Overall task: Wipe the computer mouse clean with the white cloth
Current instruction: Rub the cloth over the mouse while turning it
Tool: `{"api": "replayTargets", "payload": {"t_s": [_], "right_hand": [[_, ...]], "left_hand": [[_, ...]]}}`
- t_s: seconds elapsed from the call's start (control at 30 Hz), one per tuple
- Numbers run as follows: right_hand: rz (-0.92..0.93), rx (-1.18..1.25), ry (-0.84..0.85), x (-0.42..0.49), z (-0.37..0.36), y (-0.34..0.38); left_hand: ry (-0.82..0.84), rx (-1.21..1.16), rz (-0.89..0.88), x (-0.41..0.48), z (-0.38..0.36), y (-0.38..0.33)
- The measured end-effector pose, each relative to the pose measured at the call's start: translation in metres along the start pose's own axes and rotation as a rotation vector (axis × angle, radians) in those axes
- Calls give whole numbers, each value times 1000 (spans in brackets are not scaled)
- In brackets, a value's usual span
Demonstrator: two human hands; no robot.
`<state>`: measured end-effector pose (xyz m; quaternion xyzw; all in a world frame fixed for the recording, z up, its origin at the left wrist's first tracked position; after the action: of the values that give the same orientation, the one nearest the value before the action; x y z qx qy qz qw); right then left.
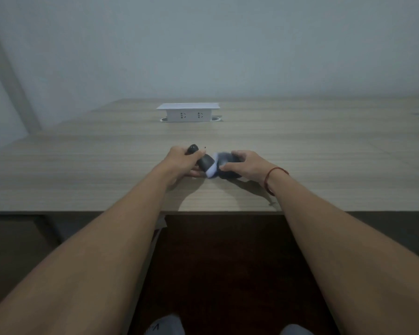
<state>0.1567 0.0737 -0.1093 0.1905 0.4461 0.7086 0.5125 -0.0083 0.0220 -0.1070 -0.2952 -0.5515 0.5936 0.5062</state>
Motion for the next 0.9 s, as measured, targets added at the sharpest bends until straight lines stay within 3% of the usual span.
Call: {"api": "replayTargets", "payload": {"t_s": [0.1,0.17,0.43,0.53,0.77,0.9], "right_hand": [[14,-27,-39,1,3,0],[21,-48,-40,1,1,1],[38,-39,-85,2,1,1],[30,-21,-78,3,-1,1],[26,-32,-84,3,-2,1],[35,-26,-68,3,-3,1]], "left_hand": [[227,51,109,-10,-6,-5],[243,26,124,-14,-9,-11],[47,27,57,-1,-9,-16],[-151,40,-32,14,17,-10],[-356,381,-290,2,10,-13],[-482,319,-267,2,10,-10]]}}
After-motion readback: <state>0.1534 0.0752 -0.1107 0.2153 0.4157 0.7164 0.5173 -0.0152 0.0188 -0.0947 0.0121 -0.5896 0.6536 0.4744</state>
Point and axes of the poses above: each hand's wrist, its own x-axis towards the middle knuckle, its own z-axis out of the back of the hand, y = z × x, the point moved 7 cm from there along x, towards the middle knuckle, and after that the axes turned 13 degrees about -z, right-handed, at the moved point
